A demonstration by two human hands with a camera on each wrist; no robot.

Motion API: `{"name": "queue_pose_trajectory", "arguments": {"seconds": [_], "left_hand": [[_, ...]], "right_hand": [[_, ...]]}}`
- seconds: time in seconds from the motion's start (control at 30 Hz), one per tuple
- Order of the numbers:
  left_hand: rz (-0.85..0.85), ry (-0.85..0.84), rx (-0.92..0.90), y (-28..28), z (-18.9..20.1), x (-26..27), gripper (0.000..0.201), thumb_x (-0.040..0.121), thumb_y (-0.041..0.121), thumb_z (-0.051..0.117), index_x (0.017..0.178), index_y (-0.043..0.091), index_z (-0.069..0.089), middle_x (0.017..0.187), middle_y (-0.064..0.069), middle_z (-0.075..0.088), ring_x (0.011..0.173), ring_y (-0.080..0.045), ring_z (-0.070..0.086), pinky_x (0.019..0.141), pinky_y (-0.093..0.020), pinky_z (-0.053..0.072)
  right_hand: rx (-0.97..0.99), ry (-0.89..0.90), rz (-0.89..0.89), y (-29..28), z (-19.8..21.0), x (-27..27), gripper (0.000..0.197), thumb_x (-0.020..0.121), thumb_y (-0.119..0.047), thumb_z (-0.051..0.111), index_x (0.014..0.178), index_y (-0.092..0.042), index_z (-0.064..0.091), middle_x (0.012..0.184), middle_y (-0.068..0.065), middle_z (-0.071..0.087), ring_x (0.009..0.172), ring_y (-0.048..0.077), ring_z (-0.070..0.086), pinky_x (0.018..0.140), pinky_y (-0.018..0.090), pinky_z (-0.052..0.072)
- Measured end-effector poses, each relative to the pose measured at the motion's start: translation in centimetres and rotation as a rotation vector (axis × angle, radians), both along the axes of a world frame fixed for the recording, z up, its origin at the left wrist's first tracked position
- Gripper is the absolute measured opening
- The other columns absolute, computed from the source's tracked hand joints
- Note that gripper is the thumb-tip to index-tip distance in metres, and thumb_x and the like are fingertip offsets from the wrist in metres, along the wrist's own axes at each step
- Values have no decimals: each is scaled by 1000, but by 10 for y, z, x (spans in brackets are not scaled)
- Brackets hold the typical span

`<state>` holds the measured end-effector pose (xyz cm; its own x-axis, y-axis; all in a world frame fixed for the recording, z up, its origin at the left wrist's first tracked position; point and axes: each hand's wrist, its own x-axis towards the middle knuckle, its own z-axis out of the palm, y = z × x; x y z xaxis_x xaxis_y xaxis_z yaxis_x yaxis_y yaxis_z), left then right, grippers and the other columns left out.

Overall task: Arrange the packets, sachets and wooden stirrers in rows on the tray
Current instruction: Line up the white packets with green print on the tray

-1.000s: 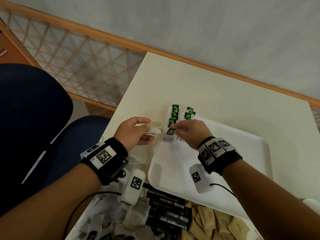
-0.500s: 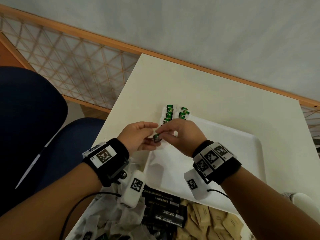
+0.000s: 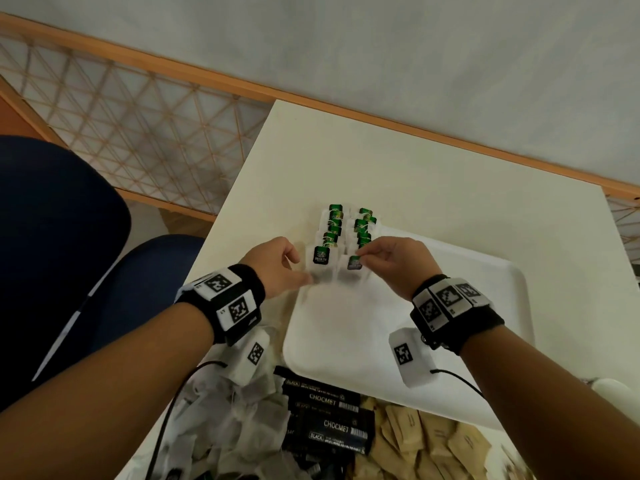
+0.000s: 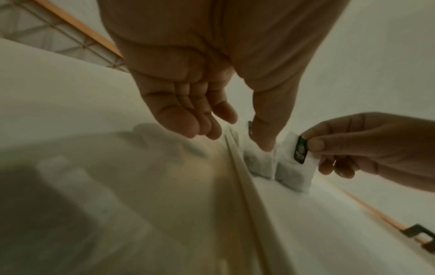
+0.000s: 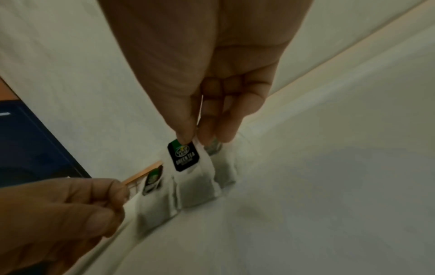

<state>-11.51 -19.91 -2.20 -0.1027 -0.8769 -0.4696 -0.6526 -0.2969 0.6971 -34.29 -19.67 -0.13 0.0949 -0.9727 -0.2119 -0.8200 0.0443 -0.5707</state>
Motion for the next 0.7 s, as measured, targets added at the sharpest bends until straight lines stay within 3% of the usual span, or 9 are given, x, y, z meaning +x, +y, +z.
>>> {"name": "queue_pose_trajectory", "arguments": {"seconds": [0.13, 0.33, 0.5, 0.57, 0.7], "left_hand": [[-82, -90, -21, -4, -6, -7, 48, 68, 43, 81, 96, 23, 49, 87, 6, 56, 75, -10, 52, 64, -25, 42], [-113, -84, -83, -8, -13, -15, 36, 70, 37, 80, 87, 23, 52, 84, 7, 57, 75, -13, 54, 72, -30, 47], [-81, -45, -135, -9, -18, -19, 27, 72, 30, 79, 80, 20, 55, 74, 6, 55, 67, -14, 51, 65, -28, 43], [-70, -48, -132, -10, -18, -19, 29, 71, 32, 80, 78, 21, 54, 75, 6, 56, 67, -14, 51, 64, -28, 43], [-125, -115, -89, -12, -18, -20, 43, 64, 40, 83, 82, 22, 48, 78, 6, 56, 67, -13, 51, 60, -28, 40]], "right_hand": [[-19, 31, -63, 1, -11, -7, 11, 89, -26, 60, 95, -27, 70, 78, -16, 63, 77, 5, 59, 71, 22, 47], [-61, -57, -147, 13, -18, -9, 9, 89, -23, 62, 93, -27, 69, 70, -19, 59, 64, -4, 52, 58, 12, 36], [-82, -114, -210, 8, -15, -3, 6, 89, -26, 62, 94, -26, 66, 67, -14, 57, 63, 2, 52, 60, 21, 40], [-49, -96, -213, 8, -11, -1, 21, 85, -33, 67, 102, -26, 57, 70, -11, 58, 67, 4, 55, 60, 23, 42], [117, -62, -260, 12, -13, -3, 80, 65, -47, 82, 126, -21, 36, 81, -3, 62, 75, 10, 59, 64, 24, 47]]}}
